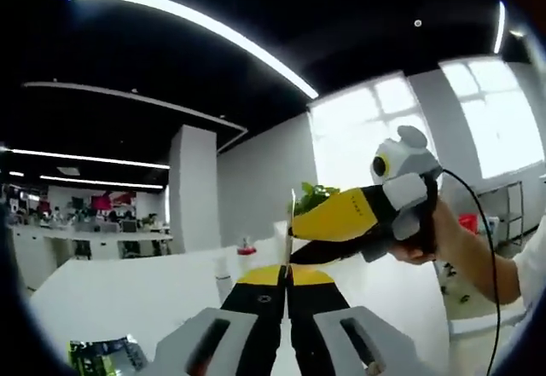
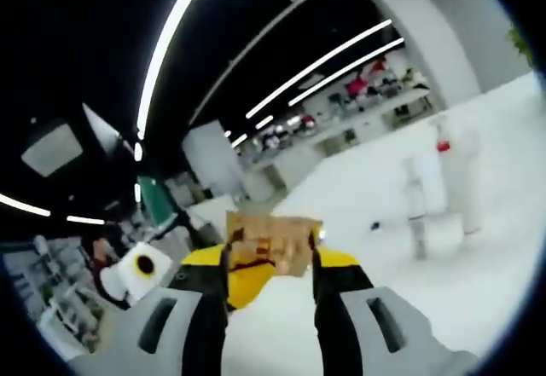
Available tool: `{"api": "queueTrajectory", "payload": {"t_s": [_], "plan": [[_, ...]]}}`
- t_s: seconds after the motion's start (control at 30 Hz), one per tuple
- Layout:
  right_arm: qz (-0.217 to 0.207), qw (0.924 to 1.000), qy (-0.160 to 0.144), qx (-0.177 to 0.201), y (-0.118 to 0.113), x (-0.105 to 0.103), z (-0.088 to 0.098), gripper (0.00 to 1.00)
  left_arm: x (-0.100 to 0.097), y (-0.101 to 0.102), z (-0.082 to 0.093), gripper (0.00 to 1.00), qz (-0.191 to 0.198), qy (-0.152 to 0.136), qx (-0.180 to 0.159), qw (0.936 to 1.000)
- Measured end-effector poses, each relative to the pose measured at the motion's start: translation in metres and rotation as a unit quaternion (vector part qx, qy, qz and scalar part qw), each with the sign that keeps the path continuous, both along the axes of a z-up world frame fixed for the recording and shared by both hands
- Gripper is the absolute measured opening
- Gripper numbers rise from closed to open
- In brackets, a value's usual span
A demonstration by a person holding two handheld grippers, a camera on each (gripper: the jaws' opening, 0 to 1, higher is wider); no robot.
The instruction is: Arrange the skincare products in the storage area until every visible bottle or jar stands upright without overlapping.
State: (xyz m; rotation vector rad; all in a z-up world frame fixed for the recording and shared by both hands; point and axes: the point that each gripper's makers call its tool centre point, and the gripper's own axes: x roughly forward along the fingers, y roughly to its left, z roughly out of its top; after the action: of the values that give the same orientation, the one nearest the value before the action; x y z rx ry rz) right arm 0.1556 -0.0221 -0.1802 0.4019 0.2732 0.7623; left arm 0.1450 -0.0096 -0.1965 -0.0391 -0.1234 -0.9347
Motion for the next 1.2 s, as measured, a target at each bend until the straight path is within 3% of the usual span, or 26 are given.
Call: {"api": "queueTrajectory", "payload": {"t_s": [0.23, 0.27, 0.4, 0.47, 0.53, 0.57, 0.6, 0.67, 0.7, 0.73, 0.77, 0.8, 0.83, 0.87, 0.9, 0.93, 1.0, 1.03, 1.07, 1.1, 1.17, 1.2], "plan": [[0.037, 0.9984, -0.041, -0.009, -0.002, -0.009, -0.004, 0.50, 0.014, 0.009, -0.003, 0.00, -0.012, 0.022, 0.007, 0.9997], [0.040, 0.9964, -0.072, -0.022, -0.004, -0.008, -0.003, 0.50, 0.016, 0.011, -0.005, 0.00, -0.016, 0.034, 0.010, 0.9992], [0.027, 0.9891, -0.143, -0.020, -0.017, 0.000, 0.004, 0.61, 0.015, 0.015, -0.013, 0.00, -0.105, 0.087, 0.006, 0.9907], [0.050, 0.9787, -0.198, -0.027, -0.019, -0.002, 0.005, 0.51, 0.023, 0.022, -0.018, 0.00, -0.113, 0.108, 0.007, 0.9877], [0.050, 0.9720, -0.227, -0.035, -0.021, 0.000, 0.005, 0.39, 0.024, 0.026, -0.023, 0.00, -0.122, 0.109, 0.020, 0.9863], [0.053, 0.9610, -0.267, -0.048, -0.020, 0.002, 0.004, 0.39, 0.024, 0.029, -0.029, 0.00, -0.140, 0.108, 0.034, 0.9837], [0.050, 0.9658, -0.251, -0.042, -0.018, 0.007, 0.000, 0.44, 0.025, 0.031, -0.033, 0.00, -0.141, 0.115, 0.035, 0.9828], [0.095, 0.9649, -0.244, -0.027, -0.006, 0.007, -0.006, 0.52, 0.022, 0.032, -0.042, 0.00, -0.161, 0.131, 0.040, 0.9774], [0.127, 0.9622, -0.240, -0.016, 0.001, 0.005, -0.008, 0.49, 0.017, 0.033, -0.047, 0.00, -0.181, 0.140, 0.042, 0.9726], [0.147, 0.9553, -0.257, -0.003, 0.006, 0.002, -0.008, 0.41, 0.011, 0.032, -0.052, 0.00, -0.200, 0.152, 0.034, 0.9673], [0.155, 0.9497, -0.272, 0.002, 0.008, 0.006, -0.010, 0.36, 0.005, 0.033, -0.060, 0.00, -0.214, 0.200, 0.010, 0.9560], [0.162, 0.9475, -0.276, -0.001, 0.012, 0.006, -0.014, 0.32, 0.005, 0.032, -0.061, 0.00, -0.227, 0.196, 0.006, 0.9539], [0.161, 0.9498, -0.269, -0.007, 0.013, 0.010, -0.021, 0.30, 0.005, 0.032, -0.058, 0.00, -0.212, 0.189, 0.020, 0.9585], [0.168, 0.9521, -0.255, -0.011, 0.017, 0.011, -0.029, 0.29, 0.001, 0.033, -0.057, 0.00, -0.224, 0.173, 0.018, 0.9589], [0.176, 0.9534, -0.245, -0.006, 0.020, 0.010, -0.034, 0.27, 0.000, 0.034, -0.056, 0.00, -0.228, 0.184, 0.007, 0.9560], [0.190, 0.9547, -0.227, 0.030, 0.022, 0.006, -0.036, 0.23, -0.004, 0.035, -0.053, 0.00, -0.235, 0.191, -0.007, 0.9532], [0.197, 0.9560, -0.197, 0.093, 0.016, 0.006, -0.036, 0.18, -0.006, 0.037, -0.054, 0.00, -0.236, 0.184, 0.002, 0.9543], [0.200, 0.9524, -0.218, 0.072, 0.018, 0.008, -0.036, 0.17, -0.004, 0.038, -0.058, 0.00, -0.231, 0.178, 0.012, 0.9565], [0.188, 0.9615, -0.192, 0.058, 0.017, 0.009, -0.040, 0.17, -0.003, 0.037, -0.061, 0.00, -0.232, 0.185, 0.013, 0.9549], [0.193, 0.9569, -0.208, 0.061, 0.017, 0.007, -0.039, 0.14, -0.005, 0.036, -0.065, 0.00, -0.243, 0.199, 0.015, 0.9494], [0.196, 0.9566, -0.203, 0.073, 0.017, 0.007, -0.041, 0.07, -0.008, 0.035, -0.068, 0.00, -0.252, 0.202, 0.019, 0.9462], [0.205, 0.9586, -0.189, 0.058, 0.020, 0.005, -0.047, 0.07, -0.010, 0.034, -0.070, 0.00, -0.255, 0.202, 0.024, 0.9454]]}}
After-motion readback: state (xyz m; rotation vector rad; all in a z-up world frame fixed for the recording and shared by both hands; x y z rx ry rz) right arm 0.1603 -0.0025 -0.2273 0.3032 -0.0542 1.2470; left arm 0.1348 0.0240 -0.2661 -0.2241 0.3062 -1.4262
